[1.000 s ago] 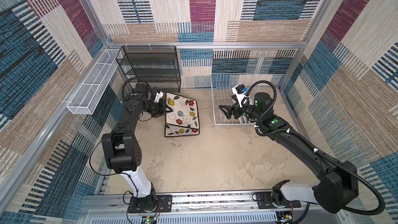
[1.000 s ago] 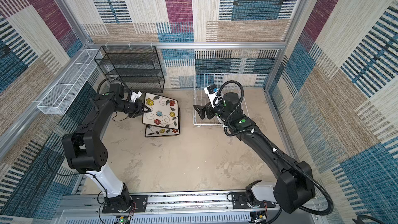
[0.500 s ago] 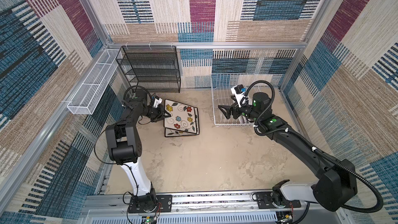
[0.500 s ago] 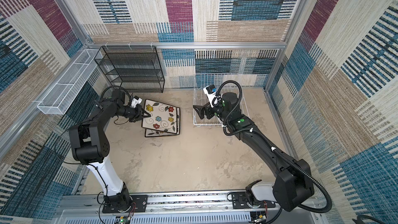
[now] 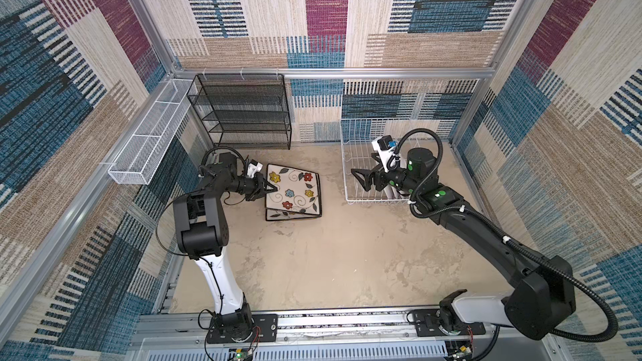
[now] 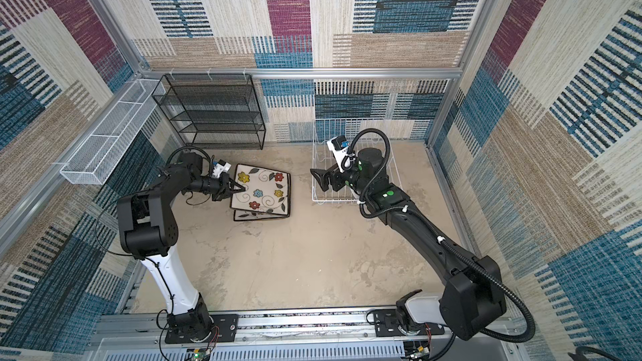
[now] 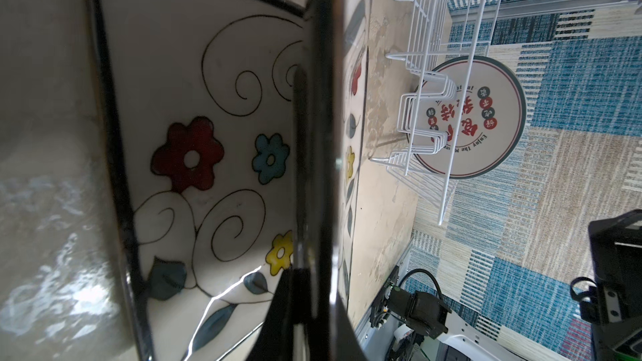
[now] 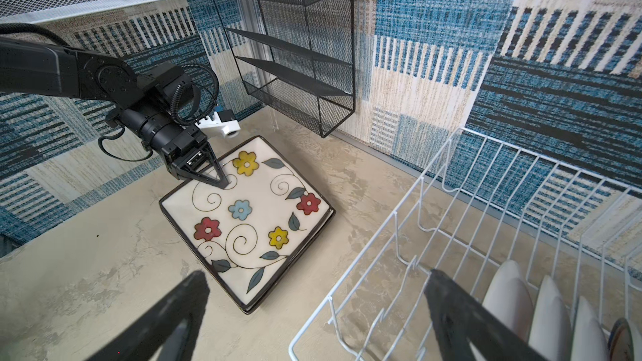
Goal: Unload the plates from the dish rack
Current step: Place the plate among the plates.
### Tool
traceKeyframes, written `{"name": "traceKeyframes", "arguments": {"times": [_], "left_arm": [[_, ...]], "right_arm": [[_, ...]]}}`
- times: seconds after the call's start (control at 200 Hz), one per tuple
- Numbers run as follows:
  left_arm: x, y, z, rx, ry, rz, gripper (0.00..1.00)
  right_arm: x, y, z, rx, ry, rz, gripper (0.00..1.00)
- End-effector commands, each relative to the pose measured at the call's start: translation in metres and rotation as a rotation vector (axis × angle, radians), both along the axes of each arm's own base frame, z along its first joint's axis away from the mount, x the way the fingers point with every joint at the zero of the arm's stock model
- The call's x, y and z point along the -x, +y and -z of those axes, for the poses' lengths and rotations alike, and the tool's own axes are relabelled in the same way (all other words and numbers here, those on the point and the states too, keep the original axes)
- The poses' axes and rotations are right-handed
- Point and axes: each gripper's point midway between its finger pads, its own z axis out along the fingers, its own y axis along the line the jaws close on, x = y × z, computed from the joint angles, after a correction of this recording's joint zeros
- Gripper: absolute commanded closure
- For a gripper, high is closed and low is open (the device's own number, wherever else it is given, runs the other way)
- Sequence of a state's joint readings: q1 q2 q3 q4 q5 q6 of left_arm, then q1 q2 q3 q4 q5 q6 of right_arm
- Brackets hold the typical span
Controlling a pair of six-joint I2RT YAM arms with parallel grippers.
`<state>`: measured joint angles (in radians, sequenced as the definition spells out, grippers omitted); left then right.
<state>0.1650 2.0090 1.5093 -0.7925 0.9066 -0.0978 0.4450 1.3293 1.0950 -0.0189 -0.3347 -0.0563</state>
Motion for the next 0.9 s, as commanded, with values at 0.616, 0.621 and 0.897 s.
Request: {"name": "traceKeyframes", "arguments": {"times": [0.616, 0.621, 0.897], "left_arm": [[0.004, 0.022, 0.049, -0.134, 0.117, -0.008, 0.92], [0.004, 0.022, 0.049, -0.134, 0.116, -0.007, 0.92], [0.006, 0.034, 0.057, -0.186, 0.144, -0.018, 0.81]], "right_arm": [[0.005, 0.008, -0.024, -0.052, -0.059, -0.054, 0.0], [0.005, 0.008, -0.024, -0.052, -0.058, -0.055, 0.0], [0.001, 0.01, -0.024, -0.059, -0.052, -0.052, 0.0]]}}
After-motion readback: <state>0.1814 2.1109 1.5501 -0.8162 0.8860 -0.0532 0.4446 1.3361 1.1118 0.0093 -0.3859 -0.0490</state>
